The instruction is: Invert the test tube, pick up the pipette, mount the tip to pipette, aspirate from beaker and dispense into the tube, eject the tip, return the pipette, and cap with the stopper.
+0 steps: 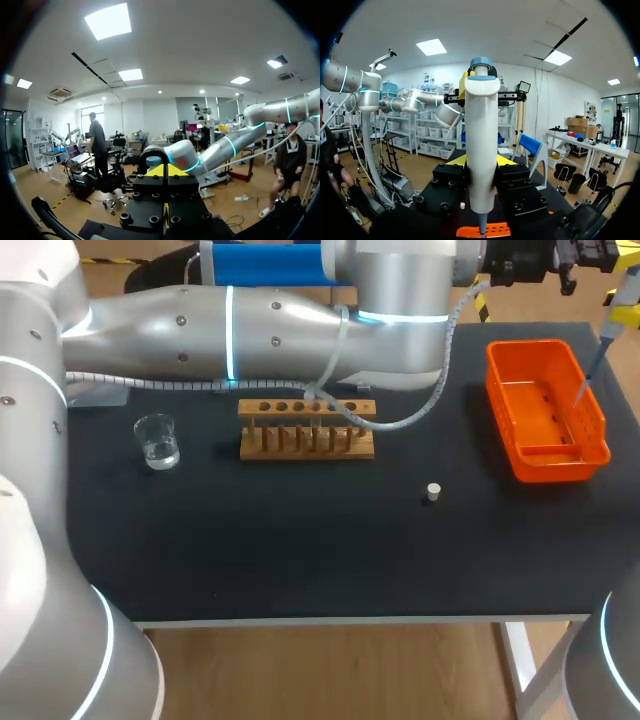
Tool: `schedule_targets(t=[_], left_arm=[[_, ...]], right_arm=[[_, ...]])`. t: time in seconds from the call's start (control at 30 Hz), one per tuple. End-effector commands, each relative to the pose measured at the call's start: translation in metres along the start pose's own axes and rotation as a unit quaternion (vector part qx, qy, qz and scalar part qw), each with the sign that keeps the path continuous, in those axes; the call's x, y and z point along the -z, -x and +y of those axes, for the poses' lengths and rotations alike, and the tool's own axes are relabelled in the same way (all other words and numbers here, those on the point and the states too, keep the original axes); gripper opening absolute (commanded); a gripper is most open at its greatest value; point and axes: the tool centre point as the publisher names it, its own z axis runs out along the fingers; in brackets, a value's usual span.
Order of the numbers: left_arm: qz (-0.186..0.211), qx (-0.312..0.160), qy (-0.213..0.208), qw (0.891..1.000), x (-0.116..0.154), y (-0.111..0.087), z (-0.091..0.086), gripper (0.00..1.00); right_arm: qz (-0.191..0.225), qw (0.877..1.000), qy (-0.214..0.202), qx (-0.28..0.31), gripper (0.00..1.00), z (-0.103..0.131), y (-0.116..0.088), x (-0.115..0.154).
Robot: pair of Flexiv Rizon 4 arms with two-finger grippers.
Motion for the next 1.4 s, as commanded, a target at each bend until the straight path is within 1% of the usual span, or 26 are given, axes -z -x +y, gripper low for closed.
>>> schedule_targets(t=[0.03, 0.6, 1.4], left_arm=[[0.002, 0.000, -0.001, 1.000, -0.006, 0.004, 0.002, 0.00], [-0.012, 0.010, 0.005, 1.000, -0.006, 0.010, 0.005, 0.00], [-0.016, 0.032, 0.006, 0.999, -0.005, 0.007, 0.017, 0.00]], right_arm=[[-0.001, 1.000, -0.001, 0.000, 0.00, 0.001, -0.001, 0.000], [-0.001, 1.000, -0.001, 0.000, 0.00, 0.001, -0.001, 0.000], [-0.001, 1.000, -0.001, 0.000, 0.00, 0.001, -0.001, 0.000]])
